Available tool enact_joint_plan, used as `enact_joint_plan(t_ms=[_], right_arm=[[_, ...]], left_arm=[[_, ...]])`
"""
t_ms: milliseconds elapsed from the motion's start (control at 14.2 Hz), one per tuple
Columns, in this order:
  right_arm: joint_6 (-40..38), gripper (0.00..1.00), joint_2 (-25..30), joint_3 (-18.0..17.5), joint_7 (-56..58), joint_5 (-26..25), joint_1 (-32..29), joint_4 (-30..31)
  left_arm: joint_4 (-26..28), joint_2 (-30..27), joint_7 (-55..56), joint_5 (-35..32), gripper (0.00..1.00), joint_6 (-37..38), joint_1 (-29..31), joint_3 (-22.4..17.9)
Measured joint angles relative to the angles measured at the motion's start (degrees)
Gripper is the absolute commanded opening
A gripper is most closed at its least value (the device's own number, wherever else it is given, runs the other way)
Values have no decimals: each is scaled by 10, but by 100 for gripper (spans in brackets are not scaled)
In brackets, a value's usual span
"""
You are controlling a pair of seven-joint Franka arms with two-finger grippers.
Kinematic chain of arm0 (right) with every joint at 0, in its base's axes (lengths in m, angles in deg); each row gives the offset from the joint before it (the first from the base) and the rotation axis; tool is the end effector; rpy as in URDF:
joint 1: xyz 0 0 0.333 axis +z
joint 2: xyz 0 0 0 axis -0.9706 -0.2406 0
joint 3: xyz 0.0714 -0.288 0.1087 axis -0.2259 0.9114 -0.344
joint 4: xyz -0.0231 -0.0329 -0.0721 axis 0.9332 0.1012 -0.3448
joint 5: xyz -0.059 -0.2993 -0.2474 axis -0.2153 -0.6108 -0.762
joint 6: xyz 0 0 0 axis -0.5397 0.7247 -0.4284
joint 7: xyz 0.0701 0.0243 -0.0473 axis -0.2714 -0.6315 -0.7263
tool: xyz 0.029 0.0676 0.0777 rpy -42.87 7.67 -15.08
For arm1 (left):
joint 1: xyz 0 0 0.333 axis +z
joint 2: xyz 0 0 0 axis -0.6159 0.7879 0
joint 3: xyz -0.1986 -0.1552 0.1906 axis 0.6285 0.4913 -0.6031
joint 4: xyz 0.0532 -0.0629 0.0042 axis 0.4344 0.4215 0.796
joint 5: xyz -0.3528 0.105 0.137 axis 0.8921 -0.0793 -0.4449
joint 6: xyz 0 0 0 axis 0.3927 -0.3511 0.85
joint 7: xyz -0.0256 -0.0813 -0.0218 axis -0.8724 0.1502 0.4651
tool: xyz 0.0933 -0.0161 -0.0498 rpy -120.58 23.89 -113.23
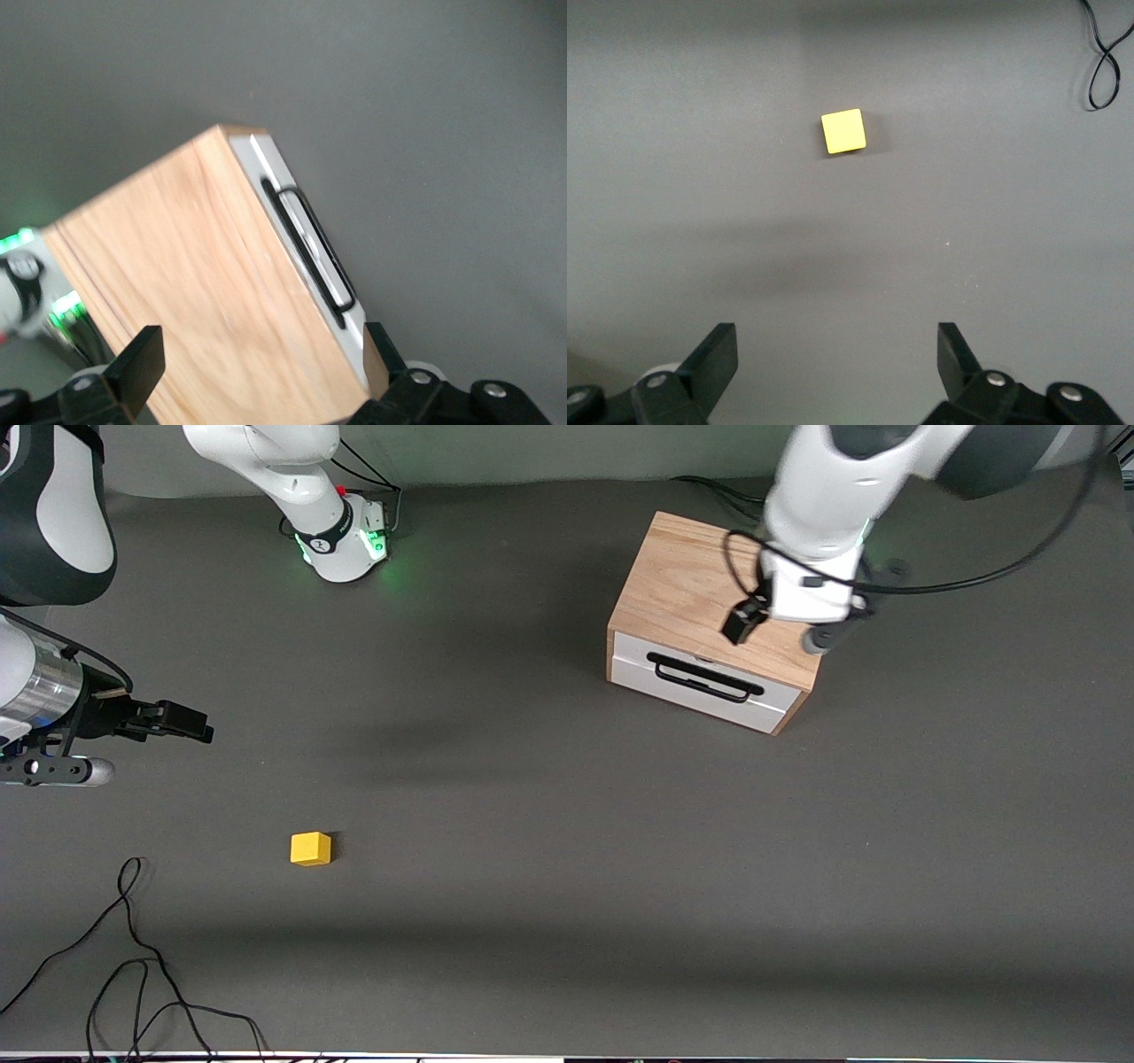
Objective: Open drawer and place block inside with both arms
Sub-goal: 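Move the left gripper to the drawer handle while the right gripper reaches the cube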
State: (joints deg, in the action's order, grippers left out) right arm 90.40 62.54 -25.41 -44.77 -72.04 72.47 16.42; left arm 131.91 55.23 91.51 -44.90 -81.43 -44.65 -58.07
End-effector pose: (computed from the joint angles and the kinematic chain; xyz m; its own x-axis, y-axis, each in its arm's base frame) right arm 0.5926 0.0031 0.5394 0.9929 -0.0761 -0.0917 -0.0790 -0.9965 -0.0281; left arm 0.4546 -0.3127 0.5658 0.6949 0.7166 -0.0610 0.6999 -0.6933 -0.1716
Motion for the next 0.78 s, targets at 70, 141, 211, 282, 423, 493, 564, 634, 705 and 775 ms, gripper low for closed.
enact_joint_plan(t_ms=[70, 141, 211, 282, 423, 493, 564, 634, 705, 775], right_arm=[[0, 100, -2, 0, 0, 0, 0, 0], [0, 100, -4, 0, 0, 0, 0, 0], [0, 100, -6, 0, 0, -3, 0, 0], [1, 100, -7, 0, 0, -14, 1, 0], [4, 100, -9, -2, 0, -32, 5, -1], [13, 100, -14, -3, 0, -35, 8, 0], [24, 100, -20, -3, 0, -36, 10, 0], [34, 100, -29, -3, 0, -37, 10, 0], [45, 100, -39, -3, 0, -37, 10, 0], [58, 100, -49, -3, 0, -37, 11, 0]], left_arm=[[-7, 16, 54, -3, 100, -2, -19, 0], [-15, 33, 102, -6, 100, -4, -33, 0], [-21, 47, 142, -9, 100, -7, -41, 0], [-23, 59, 169, -10, 100, -12, -45, 0], [-22, 80, 187, -14, 100, -32, -45, -1], [-17, 88, 188, -18, 100, -52, -45, -2], [-6, 94, 188, -20, 100, -77, -45, -4], [10, 101, 188, -23, 100, -104, -45, -7], [24, 109, 188, -31, 100, -123, -45, -8], [36, 121, 188, -42, 100, -139, -44, -9]])
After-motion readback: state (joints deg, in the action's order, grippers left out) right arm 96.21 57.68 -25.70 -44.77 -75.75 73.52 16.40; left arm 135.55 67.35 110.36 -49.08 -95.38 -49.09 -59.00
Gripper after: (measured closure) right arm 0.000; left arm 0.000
